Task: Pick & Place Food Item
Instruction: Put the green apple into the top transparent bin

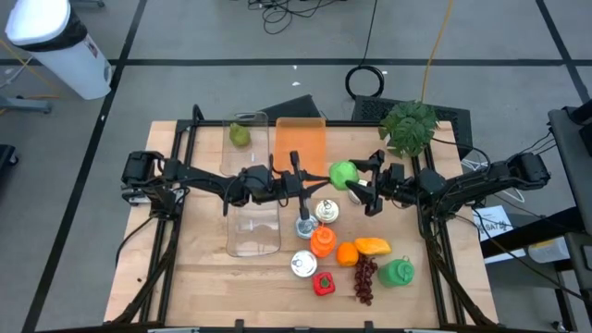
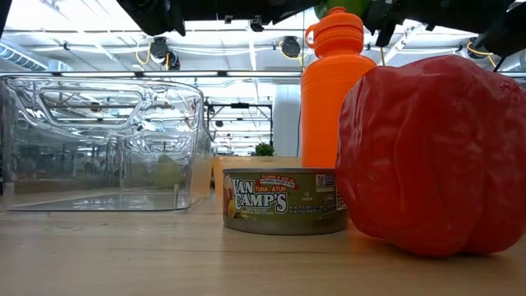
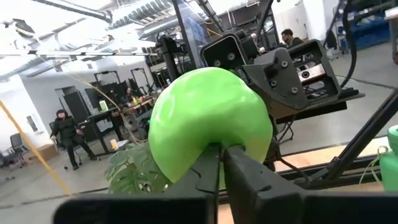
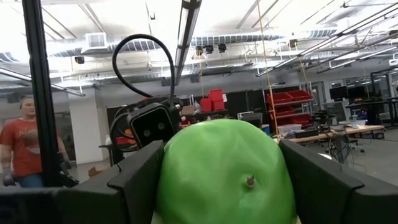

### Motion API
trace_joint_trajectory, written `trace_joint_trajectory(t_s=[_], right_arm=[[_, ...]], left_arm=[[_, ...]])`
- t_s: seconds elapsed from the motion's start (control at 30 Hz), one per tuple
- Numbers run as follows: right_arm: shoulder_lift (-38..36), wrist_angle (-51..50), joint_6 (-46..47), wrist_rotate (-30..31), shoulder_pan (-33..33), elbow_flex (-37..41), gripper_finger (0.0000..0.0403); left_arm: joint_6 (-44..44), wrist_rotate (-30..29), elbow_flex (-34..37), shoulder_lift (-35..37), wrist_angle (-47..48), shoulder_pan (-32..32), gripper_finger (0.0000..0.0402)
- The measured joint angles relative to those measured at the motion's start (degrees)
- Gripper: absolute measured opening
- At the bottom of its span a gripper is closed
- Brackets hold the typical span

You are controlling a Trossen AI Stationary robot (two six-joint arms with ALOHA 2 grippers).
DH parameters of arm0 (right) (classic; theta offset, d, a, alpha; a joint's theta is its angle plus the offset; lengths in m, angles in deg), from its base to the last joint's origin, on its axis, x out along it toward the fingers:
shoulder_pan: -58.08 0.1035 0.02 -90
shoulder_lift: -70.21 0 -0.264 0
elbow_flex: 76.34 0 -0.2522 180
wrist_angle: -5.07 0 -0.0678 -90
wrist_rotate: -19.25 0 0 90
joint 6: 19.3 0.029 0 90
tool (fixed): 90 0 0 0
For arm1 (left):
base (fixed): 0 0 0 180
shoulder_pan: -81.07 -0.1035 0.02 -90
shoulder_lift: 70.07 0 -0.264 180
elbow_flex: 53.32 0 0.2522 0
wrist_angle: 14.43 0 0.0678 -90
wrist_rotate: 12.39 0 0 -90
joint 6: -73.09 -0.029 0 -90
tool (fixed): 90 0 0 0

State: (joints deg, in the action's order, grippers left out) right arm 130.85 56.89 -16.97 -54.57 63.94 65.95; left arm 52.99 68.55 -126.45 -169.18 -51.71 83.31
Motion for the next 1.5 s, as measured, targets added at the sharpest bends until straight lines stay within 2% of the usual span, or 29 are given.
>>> trace_joint_trajectory(t_s=[0.23,0.4,0.53,0.67,1.03,1.17,1.37,1.43,1.5], right_arm=[[0.04,-0.33,-1.86,0.51,-0.08,0.00,0.0281],[-0.58,-1.09,-4.01,0.62,-0.06,0.00,0.0315],[-0.96,-1.09,-6.29,0.36,0.01,0.02,0.0338],[-1.03,-1.56,-8.83,0.14,0.12,0.02,0.0346],[-1.07,-1.27,-9.28,0.24,0.14,0.02,0.0344],[-1.09,-1.22,-8.98,0.29,0.14,0.02,0.0344],[-1.11,-1.14,-8.81,0.33,0.14,0.02,0.0341],[-1.11,-1.14,-8.81,0.36,0.14,0.02,0.0341],[-1.11,-1.16,-8.44,0.39,0.14,0.02,0.0341]], left_arm=[[2.99,-4.42,0.00,0.00,0.42,-0.05,0.0008],[4.35,-6.48,-0.05,0.64,1.37,-0.04,0.0008],[3.70,-10.28,-0.09,2.97,4.87,-0.09,0.0008],[3.44,-14.19,-0.09,5.89,11.36,0.14,0.0007],[3.94,-34.28,-0.09,15.73,32.22,2.68,0.0007],[8.53,-40.93,-0.09,19.49,43.29,1.84,0.0007],[22.34,-37.57,-0.09,24.44,60.29,-5.04,0.0007],[25.53,-34.26,-0.09,25.01,64.11,-8.91,0.0007],[28.65,-28.54,-0.09,25.38,67.62,-13.74,0.0007]])
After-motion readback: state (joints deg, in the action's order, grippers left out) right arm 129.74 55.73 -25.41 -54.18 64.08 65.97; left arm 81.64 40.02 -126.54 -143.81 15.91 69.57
